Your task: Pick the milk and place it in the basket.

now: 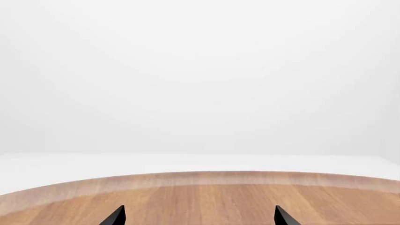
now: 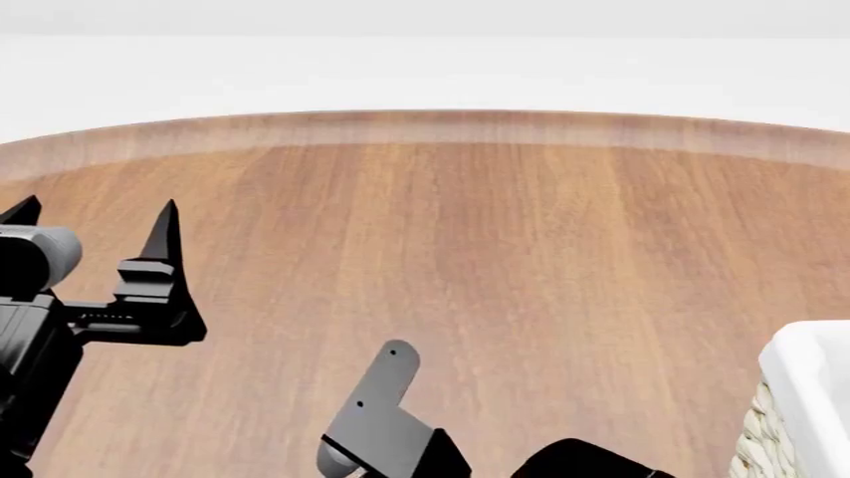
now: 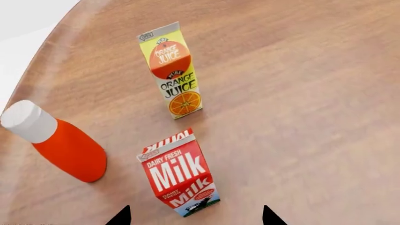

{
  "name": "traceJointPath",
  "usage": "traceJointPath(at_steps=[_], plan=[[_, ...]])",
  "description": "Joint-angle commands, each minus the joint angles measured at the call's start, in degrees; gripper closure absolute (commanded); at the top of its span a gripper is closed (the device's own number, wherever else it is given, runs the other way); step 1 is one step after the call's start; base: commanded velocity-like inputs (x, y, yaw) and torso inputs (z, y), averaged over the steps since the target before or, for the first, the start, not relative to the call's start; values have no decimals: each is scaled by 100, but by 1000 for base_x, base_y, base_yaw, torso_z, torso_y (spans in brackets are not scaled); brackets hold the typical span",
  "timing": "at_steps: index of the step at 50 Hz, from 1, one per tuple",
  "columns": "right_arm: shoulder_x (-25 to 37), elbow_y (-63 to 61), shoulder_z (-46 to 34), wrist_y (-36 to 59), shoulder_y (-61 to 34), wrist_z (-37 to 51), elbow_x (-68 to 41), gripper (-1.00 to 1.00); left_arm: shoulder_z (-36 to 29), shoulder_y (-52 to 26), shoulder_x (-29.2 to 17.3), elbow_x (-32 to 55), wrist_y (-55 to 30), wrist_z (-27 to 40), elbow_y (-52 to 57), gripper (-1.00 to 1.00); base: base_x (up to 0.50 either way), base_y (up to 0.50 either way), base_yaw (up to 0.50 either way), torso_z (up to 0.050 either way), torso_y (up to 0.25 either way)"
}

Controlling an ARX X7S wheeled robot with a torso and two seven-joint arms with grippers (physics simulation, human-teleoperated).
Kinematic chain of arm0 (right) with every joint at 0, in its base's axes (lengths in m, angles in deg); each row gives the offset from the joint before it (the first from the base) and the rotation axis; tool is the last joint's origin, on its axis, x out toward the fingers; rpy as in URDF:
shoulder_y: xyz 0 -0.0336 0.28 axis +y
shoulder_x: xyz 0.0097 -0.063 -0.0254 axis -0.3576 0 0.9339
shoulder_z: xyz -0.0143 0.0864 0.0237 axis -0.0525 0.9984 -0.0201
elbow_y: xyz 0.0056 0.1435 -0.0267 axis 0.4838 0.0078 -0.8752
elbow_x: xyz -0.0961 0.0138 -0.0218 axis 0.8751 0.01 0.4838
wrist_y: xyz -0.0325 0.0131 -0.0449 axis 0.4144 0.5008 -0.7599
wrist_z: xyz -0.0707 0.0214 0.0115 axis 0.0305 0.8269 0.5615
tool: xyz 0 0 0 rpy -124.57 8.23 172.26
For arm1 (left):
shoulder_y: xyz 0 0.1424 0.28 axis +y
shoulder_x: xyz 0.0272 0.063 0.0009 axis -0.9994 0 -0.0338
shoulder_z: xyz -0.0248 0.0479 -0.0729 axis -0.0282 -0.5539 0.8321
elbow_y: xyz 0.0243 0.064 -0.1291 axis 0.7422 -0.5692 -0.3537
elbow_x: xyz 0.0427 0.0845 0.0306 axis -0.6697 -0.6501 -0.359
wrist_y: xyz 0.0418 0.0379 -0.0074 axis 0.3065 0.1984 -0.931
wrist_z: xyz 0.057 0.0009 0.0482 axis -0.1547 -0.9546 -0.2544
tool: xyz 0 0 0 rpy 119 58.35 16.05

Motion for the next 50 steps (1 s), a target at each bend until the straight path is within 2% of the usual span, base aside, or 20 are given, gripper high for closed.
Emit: traceJointPath(at_steps=[1,50], plan=[[-270,695,-449,-566,-111,-428,269,-100,-37,-3,-17,33,4,38,15,-100,0,0,0,0,0],[-1299,3113,-1342,-2298,-273,-1682,808,-100,-200,80,-106,109,202,106,-78,-100,0,0,0,0,0]])
